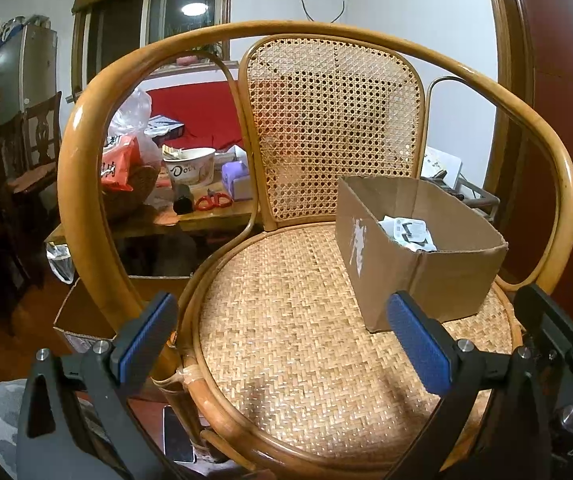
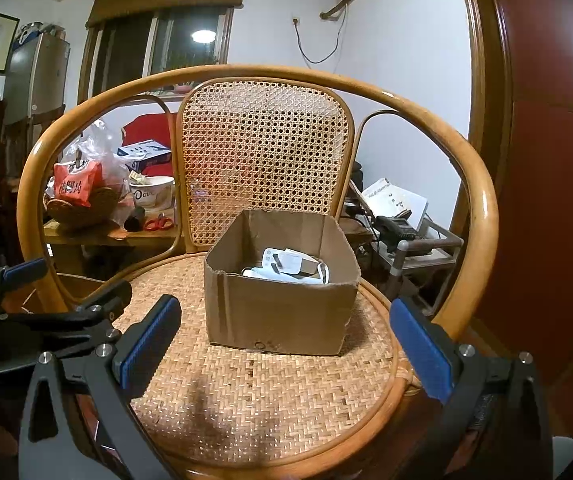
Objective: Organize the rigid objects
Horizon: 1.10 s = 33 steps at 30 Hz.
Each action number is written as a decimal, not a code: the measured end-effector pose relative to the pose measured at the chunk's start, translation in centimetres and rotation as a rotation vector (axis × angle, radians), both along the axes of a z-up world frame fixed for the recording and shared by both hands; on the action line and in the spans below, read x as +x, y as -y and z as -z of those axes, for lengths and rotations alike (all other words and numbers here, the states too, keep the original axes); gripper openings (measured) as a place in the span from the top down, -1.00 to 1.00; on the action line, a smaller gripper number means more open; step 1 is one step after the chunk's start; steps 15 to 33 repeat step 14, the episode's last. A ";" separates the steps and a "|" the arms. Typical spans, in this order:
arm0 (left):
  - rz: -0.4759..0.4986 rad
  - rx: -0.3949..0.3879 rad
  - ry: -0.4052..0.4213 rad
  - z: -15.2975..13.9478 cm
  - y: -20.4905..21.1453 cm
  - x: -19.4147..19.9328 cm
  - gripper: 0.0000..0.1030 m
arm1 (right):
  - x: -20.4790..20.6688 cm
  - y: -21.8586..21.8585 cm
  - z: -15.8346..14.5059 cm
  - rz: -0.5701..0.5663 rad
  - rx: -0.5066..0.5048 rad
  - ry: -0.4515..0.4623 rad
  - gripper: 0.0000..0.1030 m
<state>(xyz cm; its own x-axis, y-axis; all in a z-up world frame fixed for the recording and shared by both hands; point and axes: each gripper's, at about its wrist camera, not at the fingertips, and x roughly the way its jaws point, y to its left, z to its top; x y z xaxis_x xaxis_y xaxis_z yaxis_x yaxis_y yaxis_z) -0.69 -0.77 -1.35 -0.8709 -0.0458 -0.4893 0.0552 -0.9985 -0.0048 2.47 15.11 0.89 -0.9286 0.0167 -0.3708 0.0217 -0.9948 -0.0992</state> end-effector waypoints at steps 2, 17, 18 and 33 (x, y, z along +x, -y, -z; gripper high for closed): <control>0.000 -0.001 0.002 0.0 0.0 0.0 -1.00 | 0.0 0.0 0.0 0.000 0.000 0.000 -1.00; -0.011 0.025 -0.023 -0.2 0.4 0.3 -1.00 | 0.1 0.2 0.1 -0.001 0.006 0.000 -1.00; -0.011 0.025 -0.023 -0.2 0.4 0.3 -1.00 | 0.1 0.2 0.1 -0.001 0.006 0.000 -1.00; -0.011 0.025 -0.023 -0.2 0.4 0.3 -1.00 | 0.1 0.2 0.1 -0.001 0.006 0.000 -1.00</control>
